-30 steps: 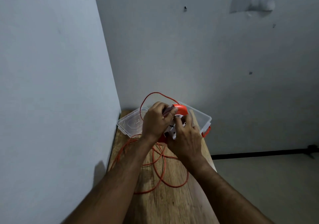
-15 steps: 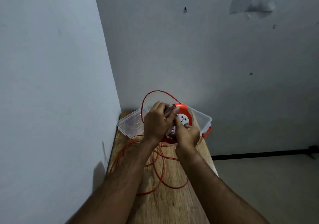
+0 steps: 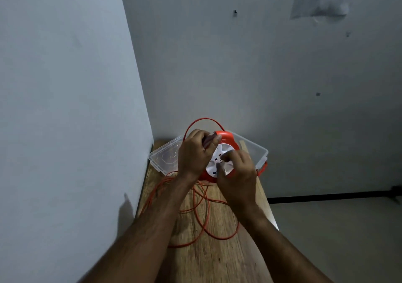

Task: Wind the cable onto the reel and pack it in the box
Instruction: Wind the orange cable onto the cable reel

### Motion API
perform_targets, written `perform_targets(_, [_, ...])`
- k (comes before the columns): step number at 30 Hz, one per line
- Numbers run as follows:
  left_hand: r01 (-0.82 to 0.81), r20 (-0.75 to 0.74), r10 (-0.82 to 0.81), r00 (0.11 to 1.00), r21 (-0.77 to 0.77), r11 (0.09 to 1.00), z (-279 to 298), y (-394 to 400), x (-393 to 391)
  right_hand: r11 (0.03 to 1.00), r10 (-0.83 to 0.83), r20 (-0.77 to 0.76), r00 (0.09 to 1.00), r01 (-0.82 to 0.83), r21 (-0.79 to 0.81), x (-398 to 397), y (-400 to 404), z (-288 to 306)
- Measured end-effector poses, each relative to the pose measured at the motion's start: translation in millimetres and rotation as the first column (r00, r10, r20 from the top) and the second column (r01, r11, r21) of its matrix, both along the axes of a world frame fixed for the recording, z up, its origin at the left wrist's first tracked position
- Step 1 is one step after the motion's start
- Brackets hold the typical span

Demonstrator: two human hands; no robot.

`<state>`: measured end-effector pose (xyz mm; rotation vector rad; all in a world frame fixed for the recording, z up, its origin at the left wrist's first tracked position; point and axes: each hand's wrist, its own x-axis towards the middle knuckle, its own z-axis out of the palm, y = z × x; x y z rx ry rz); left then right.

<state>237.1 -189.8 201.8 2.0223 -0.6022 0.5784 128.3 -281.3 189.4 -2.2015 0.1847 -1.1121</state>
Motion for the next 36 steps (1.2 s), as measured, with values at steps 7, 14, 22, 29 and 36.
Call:
perform_targets(7, [0.07,-0.022,-0.069,0.997,0.024,0.997,-2.0,-3.2,-1.3,0.756,-0.008,-0.249,0.968,-0.158,-0.636,-2.7,-25.0,-15.5])
perform_targets(14, [0.054,-0.016,-0.053,0.998,0.047,0.997,-2.4,-4.2,-4.5,0.694,-0.072,-0.148,0.986,-0.057,-0.717,5.9,-31.3,-24.0])
perform_targets(22, [0.008,-0.025,-0.008,1.0,-0.004,1.0,-0.7,-1.1,-5.6,0.944,-0.053,-0.123,0.991,0.01,-0.329,11.7,-17.9,-13.8])
perform_targets(29, [0.007,-0.006,-0.007,1.0,0.007,1.0,-1.9,-6.2,-9.1,0.837,-0.172,-0.132,0.976,0.215,0.502,8.2,20.1,-4.6])
perform_targets(36, [0.009,0.049,-0.014,0.999,0.105,0.994,-9.1,-7.2,-11.8,-0.135,-0.136,-0.163,0.977,0.145,0.98,17.9,34.5,23.3])
